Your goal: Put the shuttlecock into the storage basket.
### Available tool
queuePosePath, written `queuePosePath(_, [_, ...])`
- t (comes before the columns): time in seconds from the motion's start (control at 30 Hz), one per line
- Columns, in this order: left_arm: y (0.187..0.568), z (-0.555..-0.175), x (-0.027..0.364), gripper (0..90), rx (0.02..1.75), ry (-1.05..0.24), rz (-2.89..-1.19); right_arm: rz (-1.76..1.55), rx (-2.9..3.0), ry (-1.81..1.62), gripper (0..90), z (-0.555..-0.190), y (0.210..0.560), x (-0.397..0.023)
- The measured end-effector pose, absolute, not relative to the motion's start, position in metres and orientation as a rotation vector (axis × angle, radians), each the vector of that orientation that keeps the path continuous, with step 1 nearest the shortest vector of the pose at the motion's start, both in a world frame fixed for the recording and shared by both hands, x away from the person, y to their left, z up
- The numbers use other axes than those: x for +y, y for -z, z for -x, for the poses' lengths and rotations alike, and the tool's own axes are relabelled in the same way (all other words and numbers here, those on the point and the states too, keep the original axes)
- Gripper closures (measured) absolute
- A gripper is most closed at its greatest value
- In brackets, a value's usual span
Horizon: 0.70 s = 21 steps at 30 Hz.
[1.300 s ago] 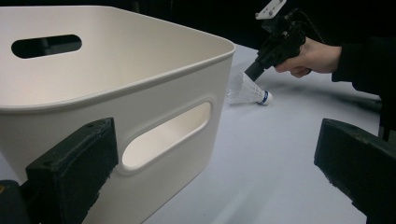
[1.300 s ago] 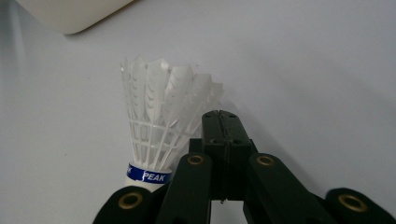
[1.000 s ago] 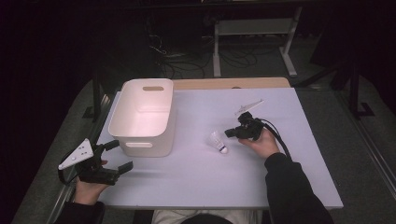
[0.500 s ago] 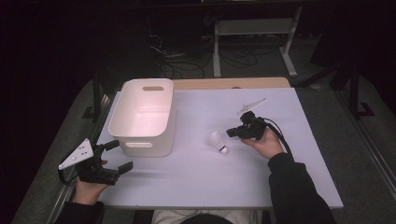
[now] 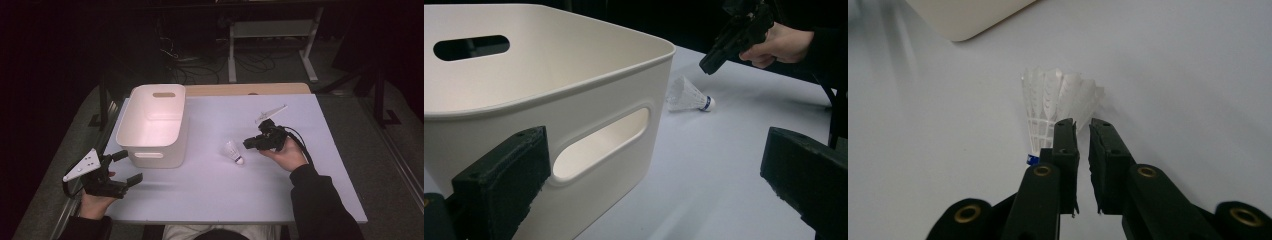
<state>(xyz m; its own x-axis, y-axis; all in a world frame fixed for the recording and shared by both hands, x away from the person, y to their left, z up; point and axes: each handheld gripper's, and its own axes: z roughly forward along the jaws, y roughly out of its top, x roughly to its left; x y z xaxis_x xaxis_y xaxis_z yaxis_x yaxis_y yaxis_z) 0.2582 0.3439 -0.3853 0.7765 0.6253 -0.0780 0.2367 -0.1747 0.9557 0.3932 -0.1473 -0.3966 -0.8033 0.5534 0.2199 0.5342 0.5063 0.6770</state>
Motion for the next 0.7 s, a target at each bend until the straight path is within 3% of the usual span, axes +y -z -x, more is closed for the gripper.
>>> queuePosePath(0.7, [0.385,-0.258,0.344,0.0,0.674,-0.394,-1.754,-1.024,2.741,-1.159,29.1,-0.385,0.385,-0.132])
